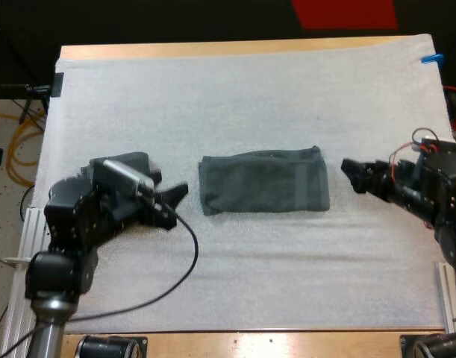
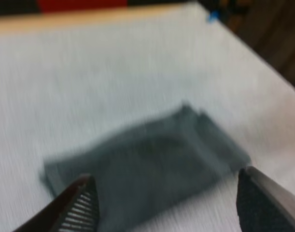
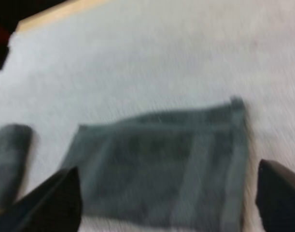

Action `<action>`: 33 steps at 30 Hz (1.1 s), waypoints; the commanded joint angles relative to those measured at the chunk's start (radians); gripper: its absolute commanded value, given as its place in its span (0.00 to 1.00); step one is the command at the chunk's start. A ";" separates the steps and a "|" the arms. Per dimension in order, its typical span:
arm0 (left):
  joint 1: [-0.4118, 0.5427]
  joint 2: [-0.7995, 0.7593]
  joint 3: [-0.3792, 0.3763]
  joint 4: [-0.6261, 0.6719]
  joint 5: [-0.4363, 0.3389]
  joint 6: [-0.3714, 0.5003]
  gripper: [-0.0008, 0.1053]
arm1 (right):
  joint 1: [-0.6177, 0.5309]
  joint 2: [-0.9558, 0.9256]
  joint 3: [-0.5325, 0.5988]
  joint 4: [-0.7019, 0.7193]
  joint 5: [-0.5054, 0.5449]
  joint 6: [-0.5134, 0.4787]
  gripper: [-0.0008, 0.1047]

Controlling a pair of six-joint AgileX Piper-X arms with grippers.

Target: Pick towel from pile fold and stack

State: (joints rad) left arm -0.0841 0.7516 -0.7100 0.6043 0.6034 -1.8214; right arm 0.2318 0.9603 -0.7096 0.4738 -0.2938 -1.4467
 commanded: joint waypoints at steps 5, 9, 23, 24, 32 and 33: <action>0.001 -0.037 -0.004 0.146 -0.009 0.022 0.58 | -0.008 -0.018 -0.009 0.114 0.066 -0.041 0.76; 0.001 -0.033 -0.004 0.155 -0.026 0.030 0.58 | -0.008 0.038 -0.009 0.092 0.125 -0.048 0.76; 0.001 -0.024 -0.004 0.199 -0.028 0.032 0.58 | -0.008 0.476 -0.031 -0.077 -0.050 -0.030 0.76; 0.001 -0.024 -0.004 0.200 -0.028 0.032 0.58 | -0.008 0.508 -0.046 -0.081 -0.056 -0.030 0.76; 0.001 -0.024 -0.004 0.200 -0.028 0.032 0.58 | -0.008 0.704 -0.172 -0.134 -0.205 -0.031 0.76; 0.001 -0.024 -0.004 0.200 -0.028 0.032 0.58 | -0.008 0.728 -0.191 -0.133 -0.206 -0.028 0.76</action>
State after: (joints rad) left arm -0.0841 0.7242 -0.7098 0.8060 0.5884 -1.7947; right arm 0.2318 1.6764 -0.8860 0.3414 -0.4830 -1.4730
